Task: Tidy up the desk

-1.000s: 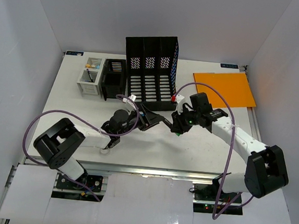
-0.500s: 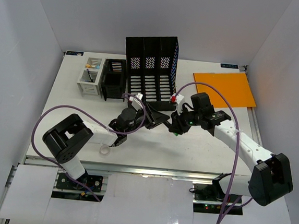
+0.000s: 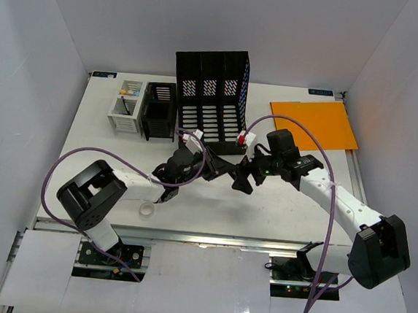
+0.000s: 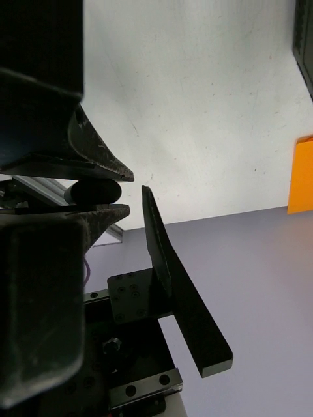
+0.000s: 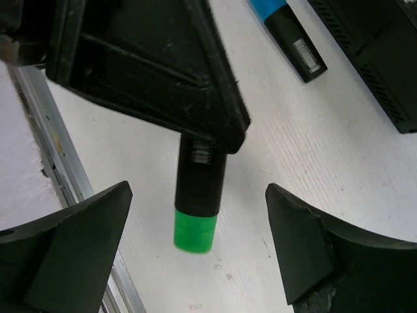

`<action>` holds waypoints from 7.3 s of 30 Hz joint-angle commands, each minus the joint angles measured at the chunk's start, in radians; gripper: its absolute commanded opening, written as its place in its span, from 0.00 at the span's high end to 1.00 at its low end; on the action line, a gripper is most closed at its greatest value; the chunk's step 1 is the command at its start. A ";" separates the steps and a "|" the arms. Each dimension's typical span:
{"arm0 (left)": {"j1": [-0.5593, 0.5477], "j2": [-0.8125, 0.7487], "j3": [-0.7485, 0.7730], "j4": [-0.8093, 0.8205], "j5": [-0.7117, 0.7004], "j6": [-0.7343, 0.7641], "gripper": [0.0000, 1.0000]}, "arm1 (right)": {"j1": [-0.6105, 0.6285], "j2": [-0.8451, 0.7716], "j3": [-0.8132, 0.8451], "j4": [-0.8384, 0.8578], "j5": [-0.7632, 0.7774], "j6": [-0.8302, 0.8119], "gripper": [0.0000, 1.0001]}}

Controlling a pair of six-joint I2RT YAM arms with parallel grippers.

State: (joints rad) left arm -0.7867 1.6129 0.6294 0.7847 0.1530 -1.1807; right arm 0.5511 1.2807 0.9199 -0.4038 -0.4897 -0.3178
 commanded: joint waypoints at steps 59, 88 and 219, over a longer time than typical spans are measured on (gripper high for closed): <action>0.678 0.309 1.075 -0.961 -0.176 0.798 0.28 | -0.537 -0.308 -0.264 -0.146 -0.857 -0.710 0.10; 0.696 -1.227 -0.139 -1.030 0.322 0.449 0.02 | 0.130 0.525 0.339 0.089 0.113 -0.613 0.14; 0.699 0.365 1.123 -1.010 -0.058 0.828 0.51 | -0.356 -0.038 -0.070 -0.173 -0.489 -0.679 0.29</action>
State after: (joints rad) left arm -0.0826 2.0384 1.7585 -0.2105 0.0566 -0.3711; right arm 0.2028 1.2264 0.8650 -0.5720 -0.9811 -0.9787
